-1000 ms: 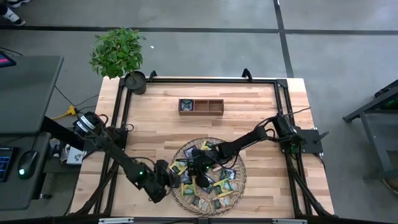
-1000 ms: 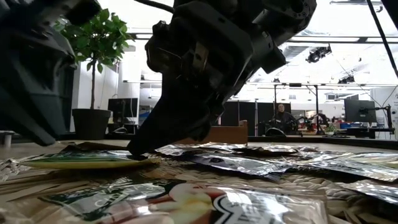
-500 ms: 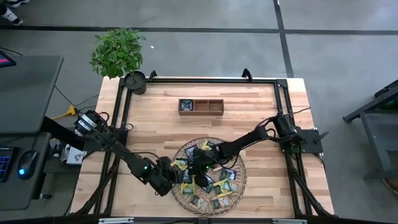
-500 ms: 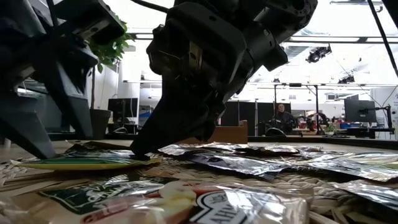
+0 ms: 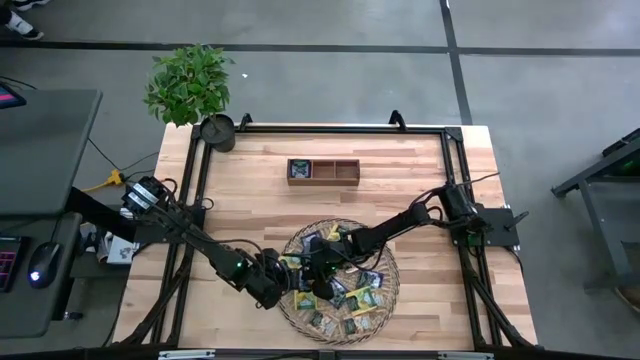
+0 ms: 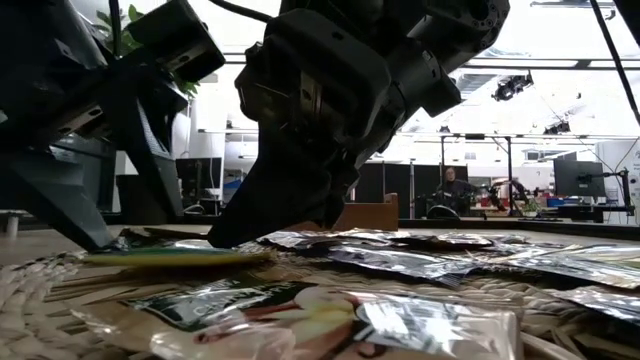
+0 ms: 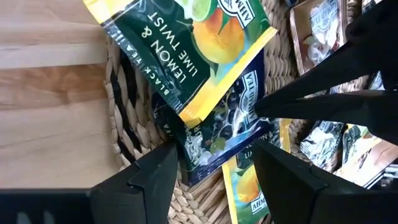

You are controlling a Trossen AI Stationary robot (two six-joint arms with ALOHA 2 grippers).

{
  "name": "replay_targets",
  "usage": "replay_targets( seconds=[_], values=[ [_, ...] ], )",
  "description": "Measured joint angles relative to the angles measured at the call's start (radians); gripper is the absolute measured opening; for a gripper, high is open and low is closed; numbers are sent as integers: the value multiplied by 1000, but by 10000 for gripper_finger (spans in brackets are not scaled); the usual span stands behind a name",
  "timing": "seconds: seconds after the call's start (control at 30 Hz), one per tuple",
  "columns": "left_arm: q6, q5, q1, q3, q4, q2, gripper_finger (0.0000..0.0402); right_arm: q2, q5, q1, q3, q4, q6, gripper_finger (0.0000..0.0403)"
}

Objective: Pick & Place Tea
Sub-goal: Put the purple tea bag in the left section of the wooden organizer

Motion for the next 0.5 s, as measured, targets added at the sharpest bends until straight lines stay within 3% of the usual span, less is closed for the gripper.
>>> replay_targets(
  seconds=[0.33, 0.5],
  values=[
    [0, -9, 7, 0, -10, 1, 204, 0, -2, 0, 0, 5, 2, 0],
    [-3, -7, 7, -2, -17, 2, 154, 0, -4, 0, 0, 7, 8, 0]
  ],
)
